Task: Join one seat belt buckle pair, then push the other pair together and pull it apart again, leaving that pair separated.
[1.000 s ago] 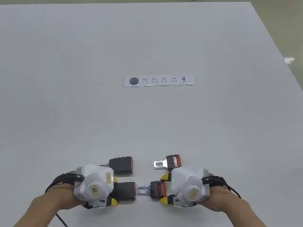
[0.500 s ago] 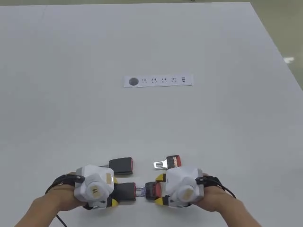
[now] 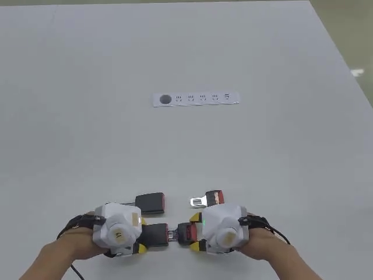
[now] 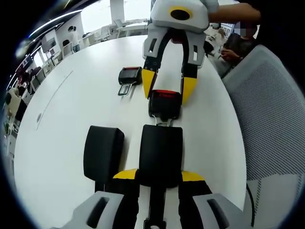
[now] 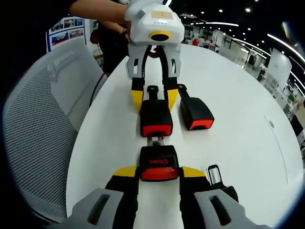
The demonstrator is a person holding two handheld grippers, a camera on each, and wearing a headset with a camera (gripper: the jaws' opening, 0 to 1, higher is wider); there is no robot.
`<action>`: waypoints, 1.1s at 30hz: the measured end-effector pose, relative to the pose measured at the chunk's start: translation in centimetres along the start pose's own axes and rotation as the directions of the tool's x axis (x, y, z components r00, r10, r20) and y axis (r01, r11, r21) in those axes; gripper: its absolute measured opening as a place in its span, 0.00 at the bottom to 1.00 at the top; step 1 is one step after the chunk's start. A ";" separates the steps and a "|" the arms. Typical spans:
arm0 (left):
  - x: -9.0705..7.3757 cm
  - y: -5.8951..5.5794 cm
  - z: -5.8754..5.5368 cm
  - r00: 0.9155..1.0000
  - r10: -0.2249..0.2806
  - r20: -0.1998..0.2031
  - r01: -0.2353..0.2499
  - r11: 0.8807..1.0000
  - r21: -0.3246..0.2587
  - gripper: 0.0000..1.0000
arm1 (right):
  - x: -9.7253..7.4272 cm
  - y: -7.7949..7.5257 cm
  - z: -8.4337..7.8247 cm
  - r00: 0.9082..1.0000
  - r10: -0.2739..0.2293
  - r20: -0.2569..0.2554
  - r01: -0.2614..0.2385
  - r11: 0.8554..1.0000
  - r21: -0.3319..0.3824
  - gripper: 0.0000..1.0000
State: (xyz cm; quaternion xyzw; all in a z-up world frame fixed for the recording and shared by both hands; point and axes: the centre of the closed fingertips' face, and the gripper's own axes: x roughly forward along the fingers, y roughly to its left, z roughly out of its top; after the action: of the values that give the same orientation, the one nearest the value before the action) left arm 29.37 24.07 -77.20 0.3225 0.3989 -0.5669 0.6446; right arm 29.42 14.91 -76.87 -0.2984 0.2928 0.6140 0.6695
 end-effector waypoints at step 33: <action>0.1 0.1 0.1 1.000 -0.002 0.006 0.002 1.000 0.007 0.31 | 0.6 0.1 1.3 1.000 0.012 0.018 -0.012 1.000 0.017 0.27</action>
State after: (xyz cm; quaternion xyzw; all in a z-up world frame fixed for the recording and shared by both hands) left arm 29.46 24.00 -77.22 0.3225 0.3953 -0.5701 0.6440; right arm 29.39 16.27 -76.53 -0.2852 0.2937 0.6183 0.6709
